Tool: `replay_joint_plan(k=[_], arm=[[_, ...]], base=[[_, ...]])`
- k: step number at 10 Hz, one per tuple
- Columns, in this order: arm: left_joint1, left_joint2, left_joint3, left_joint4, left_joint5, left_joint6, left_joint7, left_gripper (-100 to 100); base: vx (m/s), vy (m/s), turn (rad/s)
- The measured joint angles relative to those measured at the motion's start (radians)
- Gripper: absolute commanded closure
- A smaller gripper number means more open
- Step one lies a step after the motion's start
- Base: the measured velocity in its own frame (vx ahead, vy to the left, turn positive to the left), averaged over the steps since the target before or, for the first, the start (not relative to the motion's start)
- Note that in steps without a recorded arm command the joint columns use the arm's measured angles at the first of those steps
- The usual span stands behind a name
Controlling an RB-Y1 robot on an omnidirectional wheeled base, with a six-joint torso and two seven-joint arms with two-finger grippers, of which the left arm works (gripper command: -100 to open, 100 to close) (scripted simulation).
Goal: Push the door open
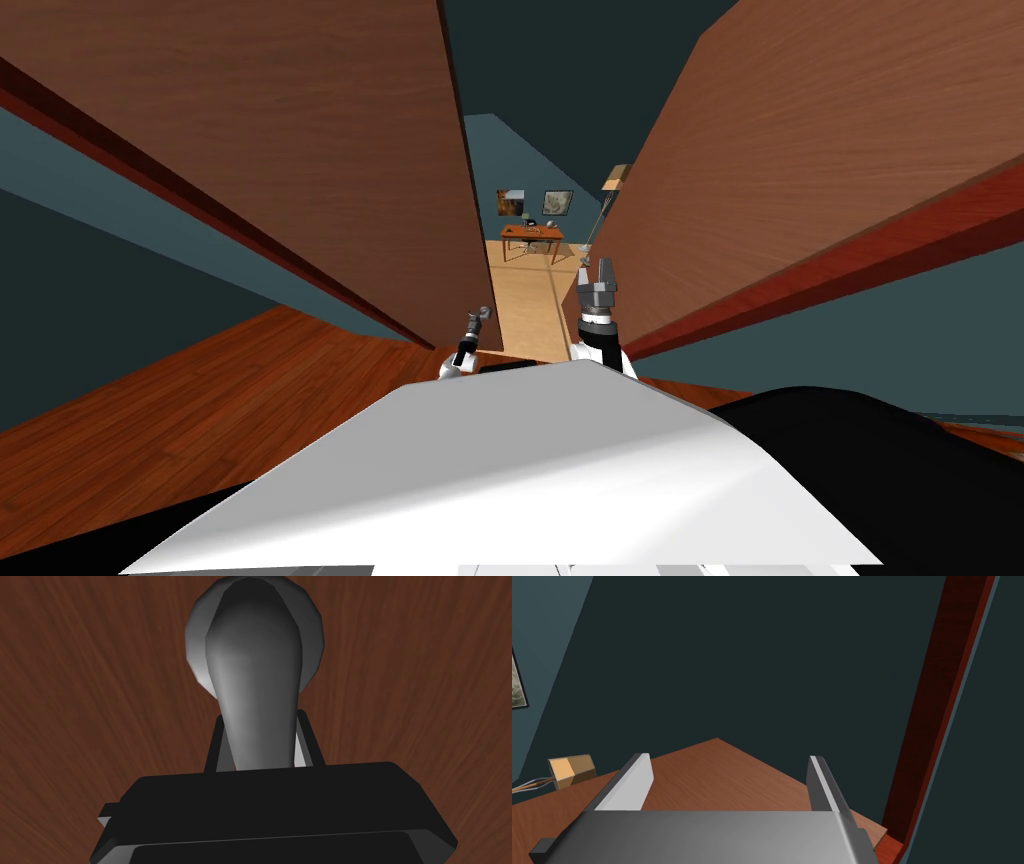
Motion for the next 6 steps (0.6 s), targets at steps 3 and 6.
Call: replay_joint_plan(k=[3,6], arm=[[0.044,0.004,0.015,-0.080,0.006,0.036,-0.017,100],[0.018,0.010,0.041,-0.027,0.020,0.006,-0.023,100]], base=[[0.145,-0.069,0.045],[0.147,-0.088,0.048]])
